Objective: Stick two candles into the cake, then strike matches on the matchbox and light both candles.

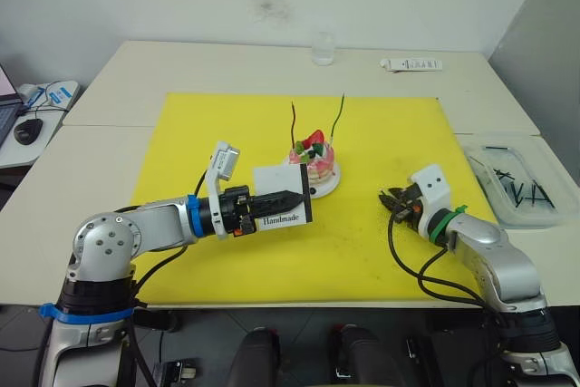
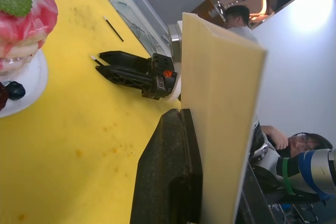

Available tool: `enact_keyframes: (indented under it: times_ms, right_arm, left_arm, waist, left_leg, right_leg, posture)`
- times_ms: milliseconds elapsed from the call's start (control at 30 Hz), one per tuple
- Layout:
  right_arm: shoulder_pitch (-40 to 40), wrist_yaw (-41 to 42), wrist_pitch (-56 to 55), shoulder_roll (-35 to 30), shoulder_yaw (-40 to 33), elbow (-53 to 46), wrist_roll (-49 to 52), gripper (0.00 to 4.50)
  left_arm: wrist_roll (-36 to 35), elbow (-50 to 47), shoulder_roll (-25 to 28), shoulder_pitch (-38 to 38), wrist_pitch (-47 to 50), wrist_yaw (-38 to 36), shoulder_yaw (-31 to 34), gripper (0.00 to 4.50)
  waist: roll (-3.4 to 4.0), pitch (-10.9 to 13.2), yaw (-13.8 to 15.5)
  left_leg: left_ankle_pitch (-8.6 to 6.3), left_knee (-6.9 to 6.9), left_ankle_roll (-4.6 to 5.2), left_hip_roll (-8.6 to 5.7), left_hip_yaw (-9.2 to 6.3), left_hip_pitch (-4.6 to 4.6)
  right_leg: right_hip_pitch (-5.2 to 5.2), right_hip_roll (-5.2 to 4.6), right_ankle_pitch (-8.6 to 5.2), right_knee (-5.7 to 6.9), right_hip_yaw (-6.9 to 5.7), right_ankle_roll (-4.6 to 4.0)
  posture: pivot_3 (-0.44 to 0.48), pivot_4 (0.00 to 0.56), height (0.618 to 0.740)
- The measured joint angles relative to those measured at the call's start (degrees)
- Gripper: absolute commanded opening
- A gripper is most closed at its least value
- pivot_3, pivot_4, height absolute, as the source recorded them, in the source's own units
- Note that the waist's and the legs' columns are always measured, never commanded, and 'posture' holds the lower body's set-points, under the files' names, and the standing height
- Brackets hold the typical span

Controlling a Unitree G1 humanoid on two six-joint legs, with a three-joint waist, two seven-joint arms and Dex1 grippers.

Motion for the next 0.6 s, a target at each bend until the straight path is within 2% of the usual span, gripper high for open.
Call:
enact_keyframes:
  times_ms: [600]
  right_arm:
    - [3.40,-1.46,-15.48,5.95,-1.34,6.69,-0.06,1.37]
  left_arm:
    - [-0.02,-0.34,-0.39,0.12,0.33,0.11,-0.10,0.00]
  waist:
    - [-0.04,-0.03,-0.11]
  left_leg:
    - [0.00,0.01,0.00,0.03,0.00,0.07]
  right_leg:
    - [0.04,0.00,0.02,0.03,0.05,0.02]
  posture:
    - [0.000,0.150,0.740]
